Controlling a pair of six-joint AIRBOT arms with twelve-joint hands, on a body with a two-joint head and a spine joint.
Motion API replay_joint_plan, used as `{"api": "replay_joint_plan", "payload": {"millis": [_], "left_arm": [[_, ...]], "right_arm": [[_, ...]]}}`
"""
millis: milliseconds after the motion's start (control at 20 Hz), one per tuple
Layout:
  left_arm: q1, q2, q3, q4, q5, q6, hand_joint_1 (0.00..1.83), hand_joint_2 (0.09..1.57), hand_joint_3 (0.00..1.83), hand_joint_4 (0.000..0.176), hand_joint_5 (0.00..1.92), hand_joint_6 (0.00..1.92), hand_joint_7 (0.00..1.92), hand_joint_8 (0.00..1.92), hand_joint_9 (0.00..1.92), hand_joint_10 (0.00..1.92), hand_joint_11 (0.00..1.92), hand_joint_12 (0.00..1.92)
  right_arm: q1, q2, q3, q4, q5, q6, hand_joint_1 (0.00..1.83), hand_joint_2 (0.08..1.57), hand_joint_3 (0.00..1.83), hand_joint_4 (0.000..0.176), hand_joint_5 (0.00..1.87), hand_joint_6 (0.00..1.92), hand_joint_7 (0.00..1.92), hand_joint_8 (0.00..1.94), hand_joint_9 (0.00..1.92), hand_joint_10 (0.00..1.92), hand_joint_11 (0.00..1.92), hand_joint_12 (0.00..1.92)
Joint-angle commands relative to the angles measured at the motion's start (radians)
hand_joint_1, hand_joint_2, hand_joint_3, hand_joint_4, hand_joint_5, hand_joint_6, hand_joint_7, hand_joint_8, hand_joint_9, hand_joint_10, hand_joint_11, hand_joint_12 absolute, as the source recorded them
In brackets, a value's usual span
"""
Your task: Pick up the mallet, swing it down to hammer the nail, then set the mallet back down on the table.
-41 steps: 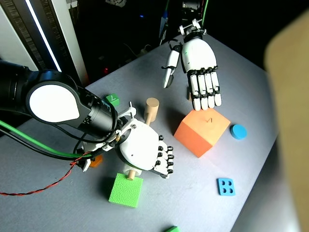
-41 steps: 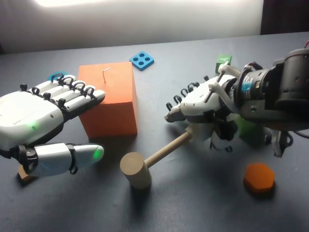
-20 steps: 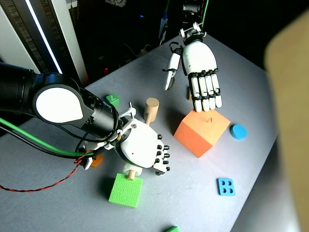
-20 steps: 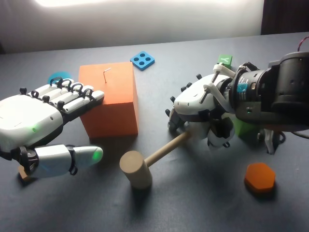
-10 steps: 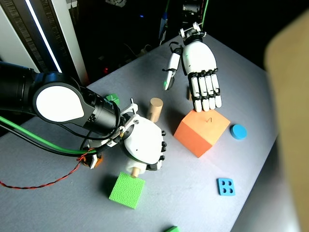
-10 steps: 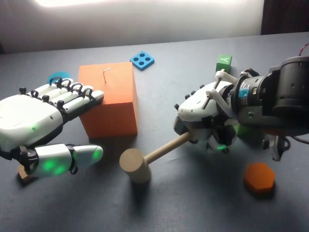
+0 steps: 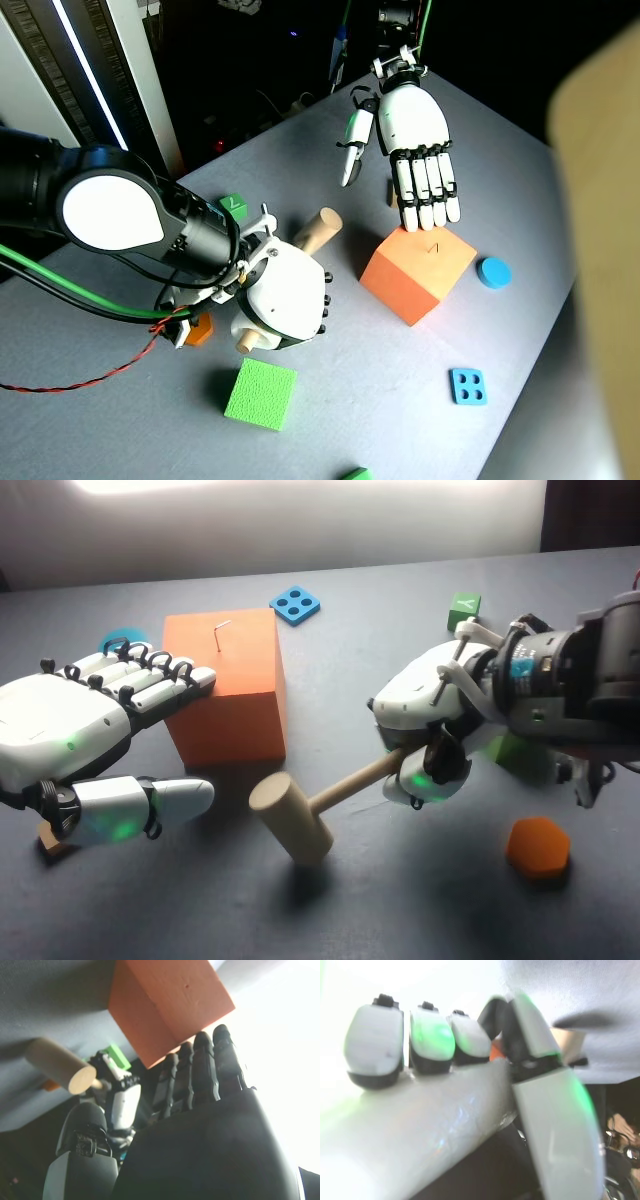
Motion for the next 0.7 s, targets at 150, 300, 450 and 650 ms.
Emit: {"api": "replay_joint_plan", "payload": {"millis": [150, 300, 450, 650], "left_arm": [[-0.001, 0.0, 0.003, 0.0, -0.077, -0.002, 0.0, 1.27, 0.0, 0.0, 0.07, 0.0, 0.12, 0.0, 0.09, 0.01, 0.03, 0.02], [-0.001, 0.0, 0.003, 0.0, -0.076, -0.002, 0.0, 1.27, 0.0, 0.0, 0.06, 0.0, 0.11, 0.0, 0.09, 0.0, 0.02, 0.02], [-0.001, 0.0, 0.002, 0.0, -0.076, -0.003, 0.0, 1.27, 0.0, 0.0, 0.07, 0.0, 0.13, 0.0, 0.11, 0.01, 0.04, 0.03], [-0.002, 0.0, 0.002, 0.0, -0.076, -0.006, 0.0, 1.27, 0.0, 0.0, 0.06, 0.0, 0.13, 0.0, 0.1, 0.0, 0.02, 0.04]], "right_arm": [[0.028, 0.062, -0.04, -0.021, 0.052, 0.006, 0.12, 1.57, 0.02, 0.0, 1.22, 1.92, 1.46, 1.94, 1.55, 1.92, 1.59, 1.92], [0.062, 0.136, -0.092, -0.021, 0.077, 0.01, 0.13, 1.57, 0.0, 0.0, 1.19, 1.92, 1.43, 1.94, 1.52, 1.92, 1.54, 1.92], [0.091, 0.224, -0.14, -0.021, 0.138, 0.044, 0.12, 1.56, 0.0, 0.0, 1.19, 1.92, 1.43, 1.94, 1.52, 1.92, 1.54, 1.92], [0.137, 0.296, -0.146, -0.021, 0.292, 0.004, 0.1, 1.57, 0.0, 0.0, 1.17, 1.92, 1.4, 1.94, 1.5, 1.92, 1.52, 1.92]]}}
